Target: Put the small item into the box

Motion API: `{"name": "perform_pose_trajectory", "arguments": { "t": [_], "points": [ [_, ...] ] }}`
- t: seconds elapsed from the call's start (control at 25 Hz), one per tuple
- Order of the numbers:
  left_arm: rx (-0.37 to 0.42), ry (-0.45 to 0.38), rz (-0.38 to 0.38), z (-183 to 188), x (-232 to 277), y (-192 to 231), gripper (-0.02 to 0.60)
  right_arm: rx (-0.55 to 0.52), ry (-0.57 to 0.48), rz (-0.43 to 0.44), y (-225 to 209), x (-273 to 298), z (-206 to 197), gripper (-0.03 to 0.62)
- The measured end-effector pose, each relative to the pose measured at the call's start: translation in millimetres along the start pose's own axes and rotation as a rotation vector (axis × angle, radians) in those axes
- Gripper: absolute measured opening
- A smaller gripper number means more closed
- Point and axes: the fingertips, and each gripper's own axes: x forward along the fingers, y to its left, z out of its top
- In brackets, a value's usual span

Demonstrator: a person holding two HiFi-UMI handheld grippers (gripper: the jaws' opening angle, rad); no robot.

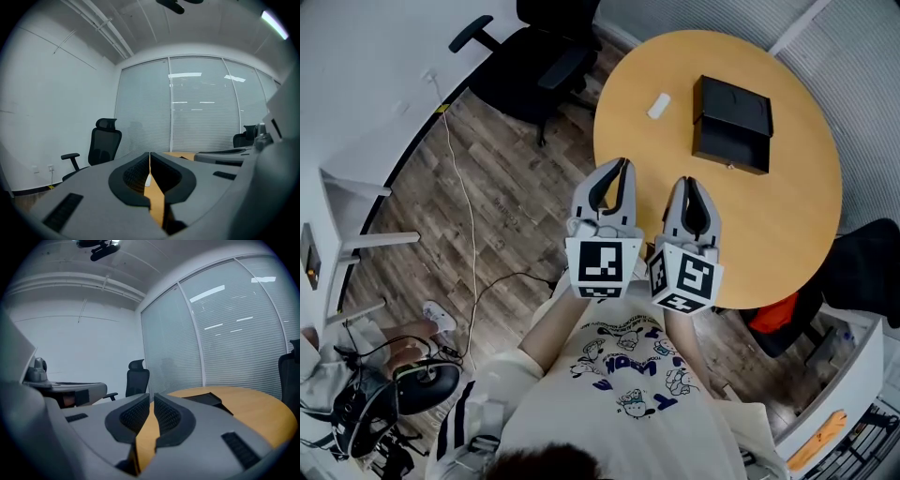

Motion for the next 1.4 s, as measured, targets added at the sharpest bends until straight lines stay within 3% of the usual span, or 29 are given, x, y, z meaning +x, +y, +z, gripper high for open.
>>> {"name": "perform_pose_trajectory", "arguments": {
  "t": [0.72,1.4],
  "points": [
    [0.006,0.064,-0.112,-6,96,11,0.017,0.032,0.027,-0.093,-22,77,4,0.046],
    [0.001,0.216,-0.217,-41,184,32,0.017,0.069,0.127,-0.218,-42,149,-17,0.046]
  ]
}}
